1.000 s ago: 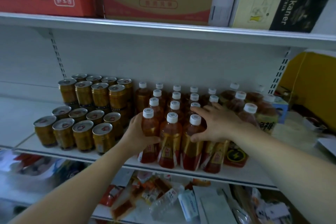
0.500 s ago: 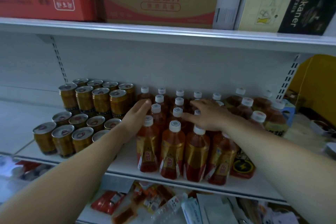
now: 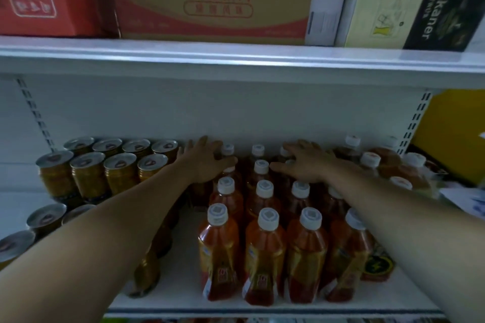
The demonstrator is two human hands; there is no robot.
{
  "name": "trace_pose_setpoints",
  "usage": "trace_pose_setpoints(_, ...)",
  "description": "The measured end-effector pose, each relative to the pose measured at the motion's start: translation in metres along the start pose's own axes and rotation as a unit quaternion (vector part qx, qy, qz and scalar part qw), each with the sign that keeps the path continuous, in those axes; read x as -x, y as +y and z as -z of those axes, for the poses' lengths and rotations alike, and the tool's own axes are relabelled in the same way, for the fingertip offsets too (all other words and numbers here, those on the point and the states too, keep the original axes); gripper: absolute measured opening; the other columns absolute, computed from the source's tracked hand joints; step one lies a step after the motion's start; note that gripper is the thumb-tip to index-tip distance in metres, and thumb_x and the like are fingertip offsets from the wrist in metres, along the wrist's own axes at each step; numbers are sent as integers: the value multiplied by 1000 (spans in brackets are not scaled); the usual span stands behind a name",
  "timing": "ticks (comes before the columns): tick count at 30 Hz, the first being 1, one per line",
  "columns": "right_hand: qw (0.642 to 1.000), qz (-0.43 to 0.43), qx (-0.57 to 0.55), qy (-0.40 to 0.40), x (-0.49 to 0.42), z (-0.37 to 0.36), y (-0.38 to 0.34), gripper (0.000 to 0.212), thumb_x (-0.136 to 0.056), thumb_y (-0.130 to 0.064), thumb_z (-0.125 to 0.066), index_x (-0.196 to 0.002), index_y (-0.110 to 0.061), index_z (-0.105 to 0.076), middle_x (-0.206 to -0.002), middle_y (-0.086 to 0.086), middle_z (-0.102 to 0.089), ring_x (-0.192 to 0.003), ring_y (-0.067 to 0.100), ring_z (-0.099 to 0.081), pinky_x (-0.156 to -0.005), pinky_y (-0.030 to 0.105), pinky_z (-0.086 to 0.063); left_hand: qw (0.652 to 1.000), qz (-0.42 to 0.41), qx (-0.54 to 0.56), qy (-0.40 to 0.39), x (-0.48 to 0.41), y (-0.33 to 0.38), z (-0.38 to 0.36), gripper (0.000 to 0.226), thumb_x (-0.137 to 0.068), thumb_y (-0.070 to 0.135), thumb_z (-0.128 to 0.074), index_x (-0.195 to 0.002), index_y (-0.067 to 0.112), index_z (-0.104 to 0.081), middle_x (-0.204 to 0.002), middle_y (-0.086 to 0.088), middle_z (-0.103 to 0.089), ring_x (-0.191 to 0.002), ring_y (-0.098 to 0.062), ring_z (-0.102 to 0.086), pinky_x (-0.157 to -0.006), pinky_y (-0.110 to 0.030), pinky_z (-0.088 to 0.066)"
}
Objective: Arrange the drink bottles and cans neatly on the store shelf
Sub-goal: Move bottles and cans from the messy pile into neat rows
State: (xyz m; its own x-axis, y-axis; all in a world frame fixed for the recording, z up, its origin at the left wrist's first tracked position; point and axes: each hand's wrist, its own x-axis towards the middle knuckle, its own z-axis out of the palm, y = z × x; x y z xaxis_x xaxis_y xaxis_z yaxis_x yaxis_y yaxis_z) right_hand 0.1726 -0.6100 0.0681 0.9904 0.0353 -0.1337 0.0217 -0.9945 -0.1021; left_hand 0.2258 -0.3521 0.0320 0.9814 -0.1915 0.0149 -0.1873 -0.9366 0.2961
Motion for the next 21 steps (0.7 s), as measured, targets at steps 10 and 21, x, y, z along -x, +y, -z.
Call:
trace_pose_setpoints(10, 999, 0, 22, -31, -2, -2, -3, 92, -82, -82, -32, -155, -32, -7, -163, -7, -5, -148, 33, -1, -117, 51, -11, 996, 1, 52, -79, 4, 11, -4, 81, -85, 75, -29, -151, 35, -5, -159, -4, 16, -146, -34, 11, -118, -47, -1)
trace_pose_setpoints(21, 993, 102, -58, -27, 58, -4, 11, 95, -76, -85, -35, -154, -34, -17, -163, -9, -11, -148, 20, -16, -118, 44, -19, 907, -17, 413, 79, 125, 47, -6, 27, -89, 55, -49, -110, 40, -57, -115, 8, -61, -109, -12, -57, -97, -33, -45)
